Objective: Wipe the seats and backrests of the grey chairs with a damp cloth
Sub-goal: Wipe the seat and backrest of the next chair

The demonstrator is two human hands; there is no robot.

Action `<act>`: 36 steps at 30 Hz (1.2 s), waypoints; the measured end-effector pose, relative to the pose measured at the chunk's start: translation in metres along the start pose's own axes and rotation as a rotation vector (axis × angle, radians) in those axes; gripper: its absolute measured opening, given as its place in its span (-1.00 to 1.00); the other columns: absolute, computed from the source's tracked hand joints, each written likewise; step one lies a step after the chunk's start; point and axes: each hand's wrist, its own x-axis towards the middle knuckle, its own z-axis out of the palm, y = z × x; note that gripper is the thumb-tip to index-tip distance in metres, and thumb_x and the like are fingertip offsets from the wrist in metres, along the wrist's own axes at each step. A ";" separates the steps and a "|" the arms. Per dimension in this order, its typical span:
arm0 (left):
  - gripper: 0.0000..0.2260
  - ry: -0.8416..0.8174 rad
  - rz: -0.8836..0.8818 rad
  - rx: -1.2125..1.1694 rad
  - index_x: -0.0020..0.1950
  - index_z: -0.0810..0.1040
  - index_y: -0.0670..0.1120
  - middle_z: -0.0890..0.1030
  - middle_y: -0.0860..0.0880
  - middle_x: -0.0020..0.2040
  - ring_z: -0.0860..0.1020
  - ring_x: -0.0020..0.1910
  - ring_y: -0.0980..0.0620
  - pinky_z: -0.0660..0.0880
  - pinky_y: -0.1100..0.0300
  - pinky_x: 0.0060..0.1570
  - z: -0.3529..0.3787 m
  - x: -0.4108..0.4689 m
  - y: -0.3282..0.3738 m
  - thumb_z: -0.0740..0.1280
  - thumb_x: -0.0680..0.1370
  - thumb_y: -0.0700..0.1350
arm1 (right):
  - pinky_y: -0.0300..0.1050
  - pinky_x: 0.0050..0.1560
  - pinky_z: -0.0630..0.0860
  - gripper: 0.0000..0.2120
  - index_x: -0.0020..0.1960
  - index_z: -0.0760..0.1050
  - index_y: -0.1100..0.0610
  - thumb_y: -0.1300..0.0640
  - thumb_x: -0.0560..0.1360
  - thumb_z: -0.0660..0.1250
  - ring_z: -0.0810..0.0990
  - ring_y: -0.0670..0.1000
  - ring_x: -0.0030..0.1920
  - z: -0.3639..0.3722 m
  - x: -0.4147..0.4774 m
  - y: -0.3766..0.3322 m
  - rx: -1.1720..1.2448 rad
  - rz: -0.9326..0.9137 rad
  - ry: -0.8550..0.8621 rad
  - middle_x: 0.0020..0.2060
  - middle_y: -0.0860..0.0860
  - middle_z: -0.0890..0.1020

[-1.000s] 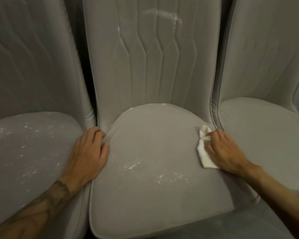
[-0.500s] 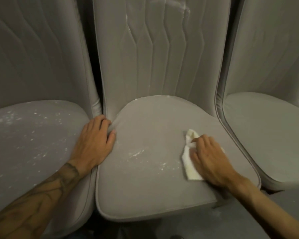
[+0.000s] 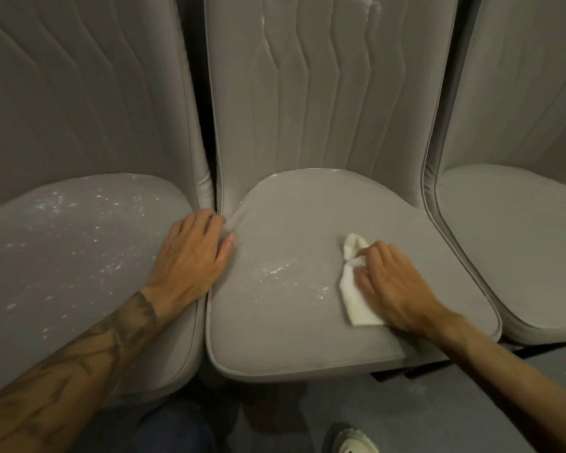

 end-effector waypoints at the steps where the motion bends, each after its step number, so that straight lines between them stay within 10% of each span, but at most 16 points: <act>1: -0.66 -0.006 -0.036 0.005 0.21 0.52 -0.16 0.54 -0.18 0.17 0.51 0.09 -0.21 0.44 -0.09 0.13 -0.003 -0.011 -0.002 0.14 0.69 0.07 | 0.15 -0.03 0.41 -0.57 0.08 0.46 0.22 -0.03 0.62 -0.07 0.45 0.19 -0.10 -0.002 0.005 0.007 -0.028 0.073 -0.008 -0.06 0.16 0.48; 21: -0.58 -0.046 -0.147 -0.018 0.30 0.48 -0.17 0.53 -0.18 0.25 0.49 0.22 -0.17 0.41 -0.10 0.28 -0.001 -0.049 -0.002 0.07 0.70 0.12 | 0.08 -0.06 0.36 -0.72 0.08 0.45 0.16 0.03 0.66 0.03 0.41 0.15 -0.09 0.009 0.014 -0.097 -0.024 -0.064 0.005 -0.07 0.11 0.45; 26: -0.60 -0.046 -0.151 -0.003 0.28 0.46 -0.15 0.52 -0.18 0.23 0.49 0.20 -0.18 0.41 -0.11 0.27 0.000 -0.050 -0.002 0.07 0.70 0.11 | 0.10 0.01 0.34 -0.71 0.14 0.43 0.17 0.02 0.65 0.04 0.43 0.18 -0.01 0.006 0.022 -0.071 -0.144 0.269 -0.040 0.01 0.15 0.48; 32: -0.59 -0.052 -0.153 0.017 0.28 0.48 -0.16 0.54 -0.19 0.23 0.51 0.20 -0.18 0.44 -0.12 0.26 -0.001 -0.050 -0.001 0.07 0.70 0.12 | 0.08 -0.07 0.37 -0.74 0.08 0.43 0.14 0.01 0.65 0.04 0.40 0.14 -0.10 0.017 0.010 -0.135 0.059 -0.118 0.030 -0.06 0.10 0.46; 36: -0.62 -0.048 -0.158 0.005 0.27 0.47 -0.14 0.53 -0.16 0.22 0.49 0.19 -0.15 0.41 -0.08 0.27 0.000 -0.050 -0.001 0.07 0.70 0.11 | 0.07 0.07 0.36 -0.68 0.17 0.42 0.16 0.00 0.67 0.00 0.43 0.16 0.01 0.016 0.030 -0.092 -0.045 0.064 -0.022 0.03 0.11 0.47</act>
